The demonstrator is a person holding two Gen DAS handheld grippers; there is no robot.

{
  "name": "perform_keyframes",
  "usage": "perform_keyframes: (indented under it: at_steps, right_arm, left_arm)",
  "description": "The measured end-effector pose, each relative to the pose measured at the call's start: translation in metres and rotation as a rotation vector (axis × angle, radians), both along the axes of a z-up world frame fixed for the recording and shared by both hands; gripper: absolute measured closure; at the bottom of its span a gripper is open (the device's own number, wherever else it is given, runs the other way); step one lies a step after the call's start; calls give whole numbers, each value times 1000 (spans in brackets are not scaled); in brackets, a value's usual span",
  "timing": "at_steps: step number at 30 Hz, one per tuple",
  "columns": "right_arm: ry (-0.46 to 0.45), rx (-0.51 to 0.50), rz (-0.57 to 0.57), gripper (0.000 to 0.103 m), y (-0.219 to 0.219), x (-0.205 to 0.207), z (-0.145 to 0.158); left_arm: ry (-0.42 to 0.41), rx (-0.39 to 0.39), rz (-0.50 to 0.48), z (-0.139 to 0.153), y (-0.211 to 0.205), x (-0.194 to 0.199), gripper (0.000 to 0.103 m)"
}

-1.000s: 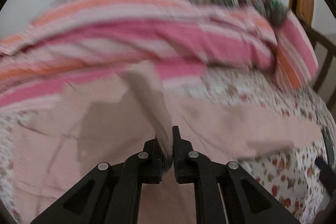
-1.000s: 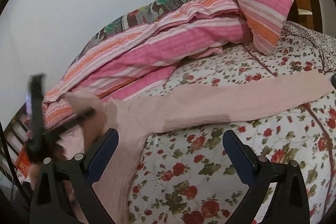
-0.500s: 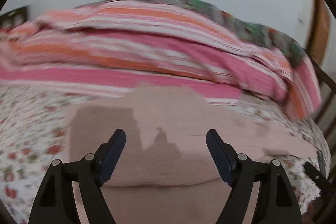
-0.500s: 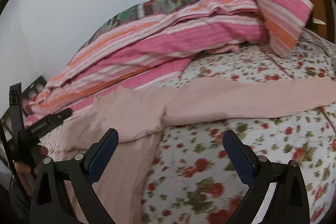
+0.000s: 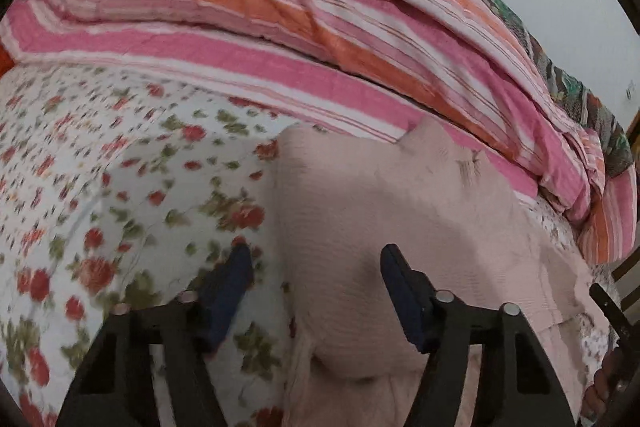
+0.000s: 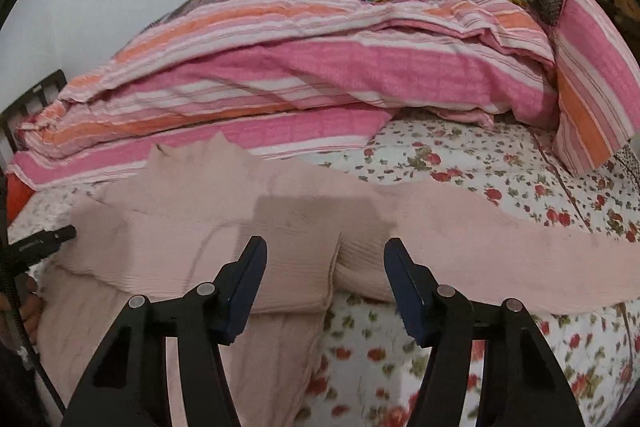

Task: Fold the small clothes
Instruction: 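Fold the held sleeve across the sweater body, open the left tool, then move the right tool to the other sleeve cuff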

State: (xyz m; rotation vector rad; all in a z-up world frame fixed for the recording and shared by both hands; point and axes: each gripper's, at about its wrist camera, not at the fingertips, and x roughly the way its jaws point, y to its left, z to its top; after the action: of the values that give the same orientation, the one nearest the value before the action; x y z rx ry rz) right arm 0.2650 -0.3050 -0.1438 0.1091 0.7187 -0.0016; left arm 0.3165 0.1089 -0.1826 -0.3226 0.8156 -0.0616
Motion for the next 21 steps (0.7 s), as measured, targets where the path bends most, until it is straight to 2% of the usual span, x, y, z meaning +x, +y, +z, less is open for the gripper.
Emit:
perform_keyframes:
  at_steps: [1, 2, 4, 7, 10, 12, 14, 16, 18, 21]
  right_arm:
    - [22, 18, -3, 42, -3, 3, -9]
    - [41, 30, 2, 42, -4, 5, -14]
    - [67, 35, 14, 42, -4, 8, -19]
    - [34, 39, 17, 42, -4, 4, -15]
    - [28, 20, 34, 42, 2, 4, -14]
    - [35, 9, 56, 42, 8, 9, -14]
    - [45, 6, 86, 42, 15, 13, -17]
    - [78, -27, 91, 42, 20, 20, -23]
    - [124, -53, 66, 42, 22, 27, -34]
    - [114, -71, 52, 42, 22, 24, -33]
  left_arm:
    - [-1, 11, 0, -1, -2, 2, 78]
    - [-5, 4, -9, -2, -3, 4, 89]
    - [-69, 3, 40, 6, 1, -3, 90]
    - [-119, -3, 83, 17, 10, -12, 91]
    - [-69, 16, 80, 9, 10, -9, 92]
    - [-45, 30, 83, 7, 7, -9, 86]
    - [-60, 33, 93, 13, 7, -13, 76]
    - [-85, 43, 100, 19, 7, -20, 72]
    - [-92, 42, 84, 20, 7, -23, 71]
    - [-69, 70, 53, 17, -1, -25, 71]
